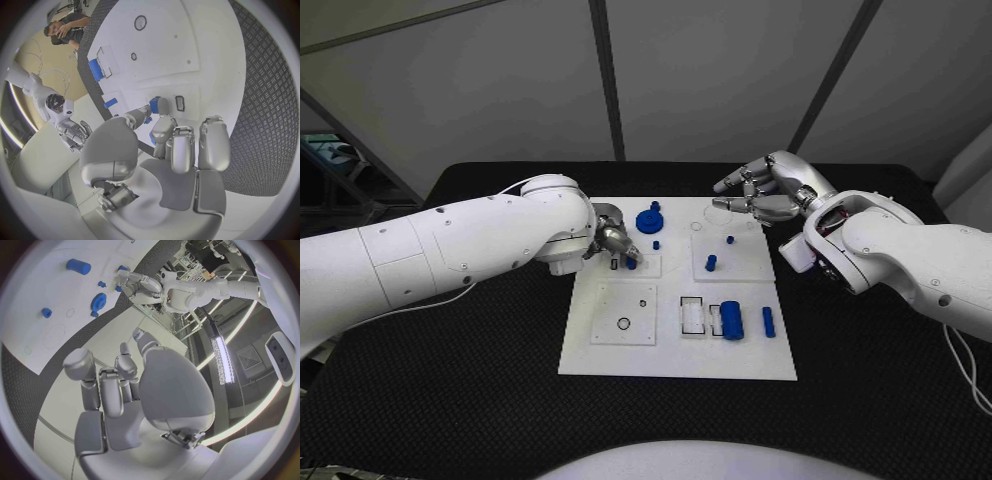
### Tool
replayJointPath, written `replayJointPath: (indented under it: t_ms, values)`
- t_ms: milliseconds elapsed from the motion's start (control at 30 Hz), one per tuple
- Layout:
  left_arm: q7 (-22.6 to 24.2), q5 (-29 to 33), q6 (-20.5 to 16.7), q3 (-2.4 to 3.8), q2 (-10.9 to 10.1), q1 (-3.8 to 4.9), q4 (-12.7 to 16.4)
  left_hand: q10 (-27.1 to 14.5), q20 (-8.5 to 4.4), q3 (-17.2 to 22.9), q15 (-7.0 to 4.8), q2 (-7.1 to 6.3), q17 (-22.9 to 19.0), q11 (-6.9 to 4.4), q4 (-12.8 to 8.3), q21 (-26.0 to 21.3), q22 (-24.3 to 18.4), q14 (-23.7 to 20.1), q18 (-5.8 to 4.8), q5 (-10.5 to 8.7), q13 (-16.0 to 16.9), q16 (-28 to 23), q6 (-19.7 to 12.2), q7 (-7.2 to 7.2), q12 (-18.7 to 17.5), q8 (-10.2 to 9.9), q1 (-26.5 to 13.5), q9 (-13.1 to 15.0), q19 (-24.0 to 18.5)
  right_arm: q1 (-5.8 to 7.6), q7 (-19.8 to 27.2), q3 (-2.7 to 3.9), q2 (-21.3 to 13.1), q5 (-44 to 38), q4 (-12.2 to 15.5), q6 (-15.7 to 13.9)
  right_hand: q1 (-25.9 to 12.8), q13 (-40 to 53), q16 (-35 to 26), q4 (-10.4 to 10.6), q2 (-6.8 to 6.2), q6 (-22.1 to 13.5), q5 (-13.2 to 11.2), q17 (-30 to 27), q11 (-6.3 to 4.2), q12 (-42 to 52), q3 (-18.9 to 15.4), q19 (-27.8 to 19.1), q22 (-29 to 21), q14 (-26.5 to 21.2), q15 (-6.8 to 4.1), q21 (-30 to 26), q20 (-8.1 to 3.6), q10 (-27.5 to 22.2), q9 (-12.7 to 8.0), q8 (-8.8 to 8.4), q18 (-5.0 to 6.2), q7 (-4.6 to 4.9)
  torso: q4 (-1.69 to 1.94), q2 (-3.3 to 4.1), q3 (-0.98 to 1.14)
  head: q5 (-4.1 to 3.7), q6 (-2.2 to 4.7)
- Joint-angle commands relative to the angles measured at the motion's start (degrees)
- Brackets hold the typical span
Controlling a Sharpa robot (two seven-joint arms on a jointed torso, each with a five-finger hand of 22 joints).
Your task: Assemble the parts on the task board
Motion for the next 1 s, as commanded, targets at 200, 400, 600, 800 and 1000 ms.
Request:
replayJointPath:
  t_ms: [200,400,600,800,1000]
  values:
    - [-0.8,0.0,0.3,-0.04,0.1,-0.01,-0.5,0.6,0.08,-7.3,-0.08,-0.49,12.2,0.15,2.7,0.3,0.3,5.3,-0.85,-0.01,0.2,0.4,0.9,0.03,0.3,-0.5,-3.3,-0.3,0.5,0.08,0.3,0.04,-0.1,0.1,0.2,-0.2,-0.3,-0.1,-0.3,0.3,0.40,-0.3,-0.1,11.0,-0.16,-0.4,0.0,-0.2,-0.1,4.9,-0.22,-0.3,-0.20,-0.3,-0.1,0.35,0.74,0.00,0.04,-0.04,-0.01,-0.10,-0.01]
    - [-0.7,0.0,-0.1,-0.04,0.0,-0.01,-0.5,0.5,0.03,-13.5,-0.19,0.05,12.2,0.13,3.9,0.3,0.5,5.3,-0.85,0.10,0.3,0.4,1.0,-0.10,0.3,-0.7,-2.9,-0.4,0.6,0.08,0.3,0.04,-0.1,0.1,0.2,-0.2,-0.3,-0.1,-0.3,0.3,0.40,-0.3,-0.1,11.0,-0.16,-0.4,0.0,-0.2,-0.1,4.9,-0.22,-0.3,-0.20,-0.3,-0.1,0.35,0.74,0.00,0.07,-0.03,-0.05,-0.16,-0.03]
    - [-0.6,0.0,-0.8,-0.02,-0.4,-0.02,-0.2,0.4,-0.02,-17.4,-0.17,0.65,12.2,0.09,4.7,0.1,0.4,5.3,-0.80,0.13,0.2,0.4,0.9,-0.07,0.2,-0.9,-2.0,-0.5,0.5,0.08,0.3,0.04,-0.1,0.1,0.1,-0.1,-0.4,-0.1,-0.3,0.4,0.37,-0.4,-0.1,11.0,-0.15,-0.4,0.0,-0.2,-0.2,4.9,-0.22,-0.3,-0.20,-0.3,-0.1,0.35,0.75,0.01,0.04,-0.03,-0.07,-0.13,0.09]
    - [-0.2,0.0,-2.0,0.21,-1.2,-0.02,0.7,0.1,-0.01,-20.3,-0.14,1.37,12.2,0.14,5.4,-0.3,-0.2,5.2,-0.65,0.25,-0.3,0.4,0.7,0.00,-0.3,-1.0,-0.8,-0.6,0.1,0.08,0.4,0.04,-0.1,0.1,0.1,-0.1,-0.4,-0.1,-0.3,0.4,0.37,-0.4,-0.1,11.0,-0.15,-0.4,0.0,-0.2,-0.2,4.9,-0.22,-0.3,-0.20,-0.3,-0.1,0.35,0.75,0.01,0.03,-0.01,-0.05,-0.14,0.22]
    - [0.2,0.2,-1.1,3.34,-2.4,0.03,1.4,-3.3,0.42,-23.5,0.45,1.55,12.0,0.98,5.2,-3.2,-4.3,5.2,0.25,0.39,-6.3,0.2,-2.0,1.03,-5.4,-1.9,2.3,-0.8,-2.4,0.07,0.4,0.04,-0.2,0.1,-0.2,-0.1,-0.4,-0.1,-0.3,0.4,0.37,-0.4,-0.1,11.0,-0.15,-0.4,0.0,-0.2,-0.2,4.9,-0.22,-0.3,-0.20,-0.3,-0.1,0.35,0.75,0.01,0.06,-0.06,-0.06,-0.23,0.46]
